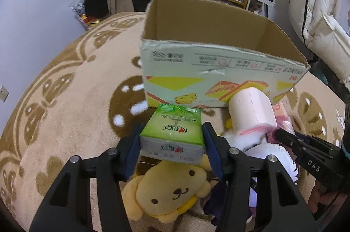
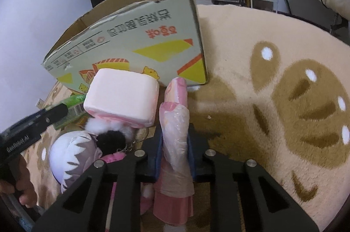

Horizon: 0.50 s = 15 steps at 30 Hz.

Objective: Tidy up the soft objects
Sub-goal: 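Close the right tool on the pink wrapped roll while the left tool closes on the green tissue pack, then lift the green tissue pack with the left tool while the right tool carries the pink roll over the box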

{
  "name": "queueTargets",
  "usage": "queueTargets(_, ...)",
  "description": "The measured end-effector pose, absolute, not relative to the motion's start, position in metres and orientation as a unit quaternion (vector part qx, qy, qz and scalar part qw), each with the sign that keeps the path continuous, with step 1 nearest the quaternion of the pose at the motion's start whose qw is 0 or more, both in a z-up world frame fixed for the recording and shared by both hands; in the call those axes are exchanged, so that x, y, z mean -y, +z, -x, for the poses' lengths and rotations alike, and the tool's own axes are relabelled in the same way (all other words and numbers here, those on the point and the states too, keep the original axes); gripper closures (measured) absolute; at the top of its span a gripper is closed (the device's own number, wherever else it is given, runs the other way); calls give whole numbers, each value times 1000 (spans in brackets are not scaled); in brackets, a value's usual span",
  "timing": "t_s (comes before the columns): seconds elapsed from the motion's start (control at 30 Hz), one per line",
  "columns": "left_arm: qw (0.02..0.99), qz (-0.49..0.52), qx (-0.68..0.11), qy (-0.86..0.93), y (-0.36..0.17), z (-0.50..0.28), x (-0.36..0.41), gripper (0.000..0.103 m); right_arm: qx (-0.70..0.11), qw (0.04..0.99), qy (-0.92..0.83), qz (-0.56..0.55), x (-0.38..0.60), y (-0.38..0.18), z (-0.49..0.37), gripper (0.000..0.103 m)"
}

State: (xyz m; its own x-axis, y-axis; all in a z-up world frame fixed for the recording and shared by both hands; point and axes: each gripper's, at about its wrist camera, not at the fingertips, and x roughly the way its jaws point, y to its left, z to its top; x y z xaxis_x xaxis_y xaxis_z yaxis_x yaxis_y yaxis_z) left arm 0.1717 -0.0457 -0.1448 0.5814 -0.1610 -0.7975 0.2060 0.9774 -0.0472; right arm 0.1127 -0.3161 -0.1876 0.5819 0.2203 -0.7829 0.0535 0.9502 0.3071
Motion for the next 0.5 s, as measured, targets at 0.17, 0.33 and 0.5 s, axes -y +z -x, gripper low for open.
queueTargets(0.17, 892, -25, -442, -86, -142, -169, 38, 50, -452, 881, 48, -135, 308, -184, -112, 84)
queueTargets(0.33, 897, -13, -436, -69, -135, -167, 27, 50, -452, 880, 38, -139, 309, -183, -110, 85)
queueTargets(0.5, 902, -3, -428, -54, -129, -163, 18, 50, -436, 889, 27, -137, 311, -174, -100, 85)
